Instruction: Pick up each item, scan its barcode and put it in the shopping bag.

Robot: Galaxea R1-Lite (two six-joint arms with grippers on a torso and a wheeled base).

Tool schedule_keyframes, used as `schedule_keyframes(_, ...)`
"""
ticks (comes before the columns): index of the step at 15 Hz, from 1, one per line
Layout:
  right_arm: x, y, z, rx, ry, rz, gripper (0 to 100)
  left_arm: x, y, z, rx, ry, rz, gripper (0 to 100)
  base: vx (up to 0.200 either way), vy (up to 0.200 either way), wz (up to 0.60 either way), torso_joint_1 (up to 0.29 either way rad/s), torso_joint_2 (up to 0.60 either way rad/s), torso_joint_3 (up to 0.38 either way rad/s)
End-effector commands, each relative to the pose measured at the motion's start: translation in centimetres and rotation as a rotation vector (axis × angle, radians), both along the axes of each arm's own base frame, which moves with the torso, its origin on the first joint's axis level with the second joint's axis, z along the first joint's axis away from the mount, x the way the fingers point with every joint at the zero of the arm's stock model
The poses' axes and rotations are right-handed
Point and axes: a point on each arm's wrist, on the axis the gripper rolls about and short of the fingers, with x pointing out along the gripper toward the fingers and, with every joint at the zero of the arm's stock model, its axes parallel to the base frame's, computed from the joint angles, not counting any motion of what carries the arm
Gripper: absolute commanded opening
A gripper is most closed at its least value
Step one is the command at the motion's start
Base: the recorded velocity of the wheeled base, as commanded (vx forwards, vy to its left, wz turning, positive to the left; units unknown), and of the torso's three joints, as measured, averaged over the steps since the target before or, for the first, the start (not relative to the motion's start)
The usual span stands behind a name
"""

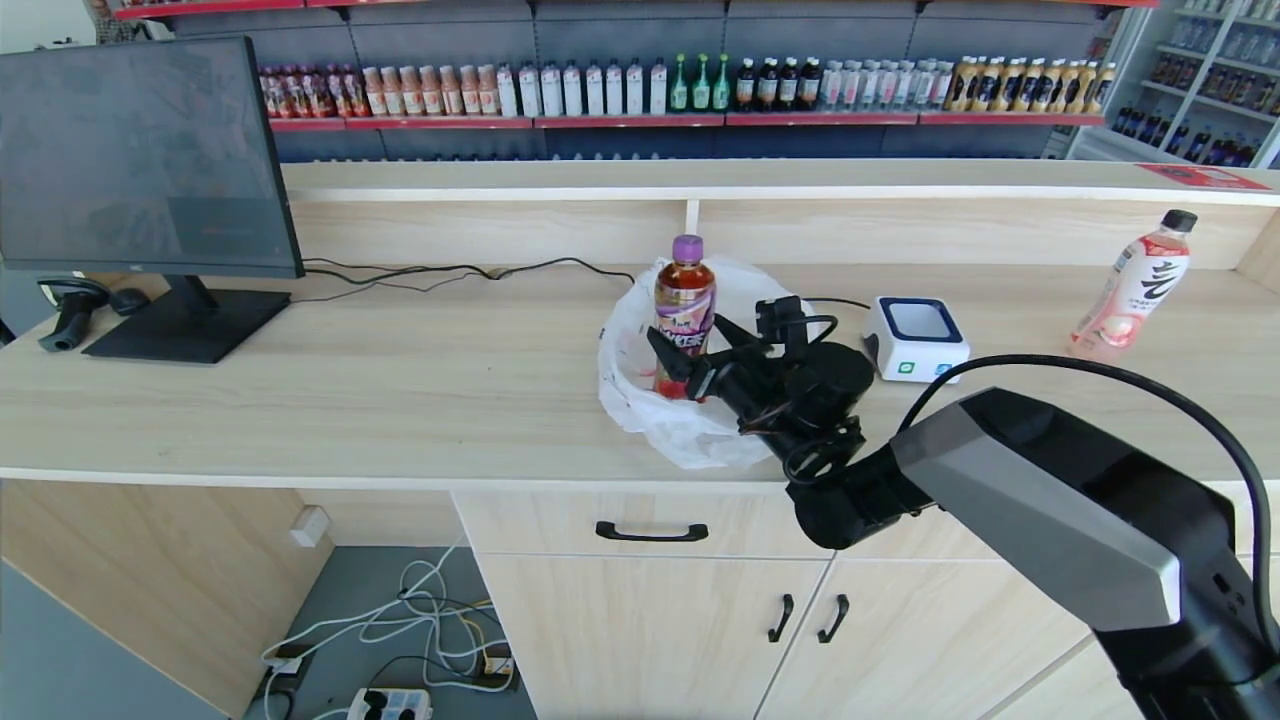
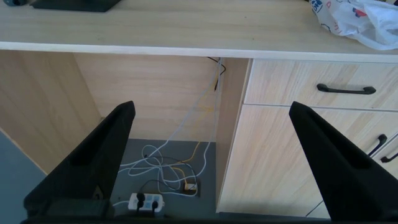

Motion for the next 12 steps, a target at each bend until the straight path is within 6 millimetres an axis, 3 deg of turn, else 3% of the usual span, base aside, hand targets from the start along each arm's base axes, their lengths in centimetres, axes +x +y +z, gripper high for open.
schedule_keyframes(1,-0.4,-0.2,1.7,0.018,-0.028,0.001,100,0.0,0.0,0.0,-0.001,-0.001,0.001,100,0.000,0.000,0.00,0.000,0.00,0.000)
schedule_keyframes(2,-0.4,-0.2,2.0,0.023,-0.033,0.002,100,0.0,0.0,0.0,-0.003,0.000,0.001,100,0.000,0.000,0.00,0.000,0.00,0.000)
schedule_keyframes(3,-0.7,-1.5,4.3,0.058,-0.058,-0.031,100,0.0,0.0,0.0,-0.014,0.002,0.000,100,0.000,0.000,0.00,0.000,0.00,0.000)
schedule_keyframes(6,-2.2,-3.0,8.1,0.084,-0.092,-0.060,100,0.0,0.0,0.0,-0.017,0.003,0.000,100,0.000,0.000,0.00,0.000,0.00,0.000)
schedule_keyframes(10,-7.8,-5.4,12.1,0.101,-0.038,-0.145,100,0.0,0.0,0.0,-0.029,0.003,0.000,100,0.000,0.000,0.00,0.000,0.00,0.000)
schedule_keyframes(12,-10.4,-4.8,13.2,0.124,-0.023,-0.160,100,0.0,0.0,0.0,-0.043,0.003,0.000,100,0.000,0.000,0.00,0.000,0.00,0.000)
